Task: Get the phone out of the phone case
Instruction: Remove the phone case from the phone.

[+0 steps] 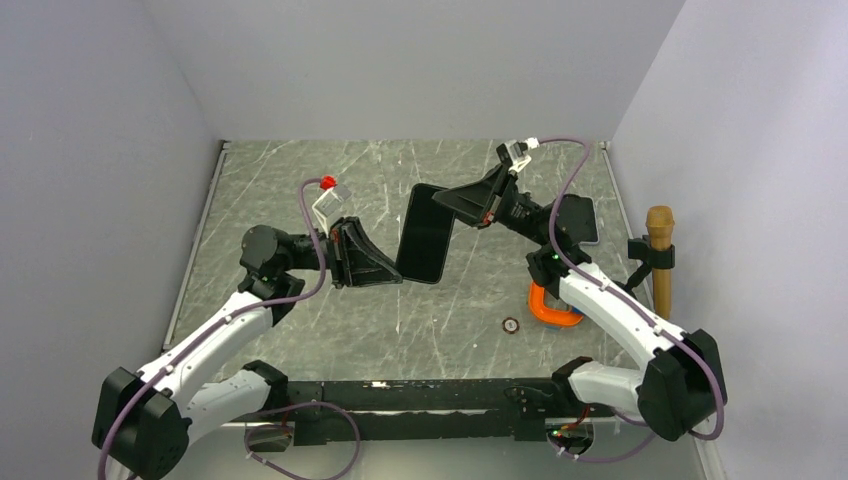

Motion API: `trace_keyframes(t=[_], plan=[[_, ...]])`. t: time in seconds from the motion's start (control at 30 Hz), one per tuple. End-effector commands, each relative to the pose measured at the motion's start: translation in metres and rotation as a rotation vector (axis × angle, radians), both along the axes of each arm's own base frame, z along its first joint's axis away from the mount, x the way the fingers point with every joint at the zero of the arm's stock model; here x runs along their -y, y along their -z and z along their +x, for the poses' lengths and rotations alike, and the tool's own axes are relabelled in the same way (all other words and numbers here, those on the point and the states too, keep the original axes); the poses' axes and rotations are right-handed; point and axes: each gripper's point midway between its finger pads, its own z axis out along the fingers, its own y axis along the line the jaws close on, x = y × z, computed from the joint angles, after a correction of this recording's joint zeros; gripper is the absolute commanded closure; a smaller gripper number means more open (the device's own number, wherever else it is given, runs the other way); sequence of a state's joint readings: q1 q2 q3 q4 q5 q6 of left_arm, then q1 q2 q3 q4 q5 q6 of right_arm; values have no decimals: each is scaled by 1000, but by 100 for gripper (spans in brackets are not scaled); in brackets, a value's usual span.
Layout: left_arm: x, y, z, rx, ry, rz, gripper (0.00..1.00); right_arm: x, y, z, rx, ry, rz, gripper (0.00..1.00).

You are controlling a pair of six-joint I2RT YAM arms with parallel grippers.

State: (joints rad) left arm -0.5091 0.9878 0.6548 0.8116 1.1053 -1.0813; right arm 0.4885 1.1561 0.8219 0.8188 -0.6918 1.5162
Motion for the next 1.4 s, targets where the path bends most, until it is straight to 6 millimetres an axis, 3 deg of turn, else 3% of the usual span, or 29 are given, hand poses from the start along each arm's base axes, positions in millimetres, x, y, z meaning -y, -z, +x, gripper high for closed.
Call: trace_keyframes(t=[0.0,0.1,0.3,0.43,0.57,0.7,0.83,0.9,1.1,1.23,1.37], plan=[[-5,-7,16,264,-18,-13,100,1,-37,-46,-54,-220,171,100],[-2,0,29,260,-34,46,100,-4,-34,-49,-75,-254,192,100],[-2,-5,27,318,3,31,100,-13,-15,-44,-133,-308,234,100],[0,1,45,264,-48,84,100,-20,-8,-44,-142,-318,240,100],[-2,3,49,207,-102,86,100,-23,-7,-41,-119,-268,201,100],[-8,22,59,105,-228,161,98,-17,-15,-37,-59,-221,200,100],[-16,36,53,-17,-295,189,43,-13,-8,-23,2,-82,78,100],[-20,34,43,-40,-305,125,27,-10,-5,-17,32,12,-6,100],[-34,15,30,-115,-386,-48,16,7,7,6,105,273,-214,100],[-36,-12,20,-120,-348,-199,6,7,6,9,108,291,-226,100],[-22,-17,17,-130,-296,-208,5,6,7,11,102,299,-219,100]])
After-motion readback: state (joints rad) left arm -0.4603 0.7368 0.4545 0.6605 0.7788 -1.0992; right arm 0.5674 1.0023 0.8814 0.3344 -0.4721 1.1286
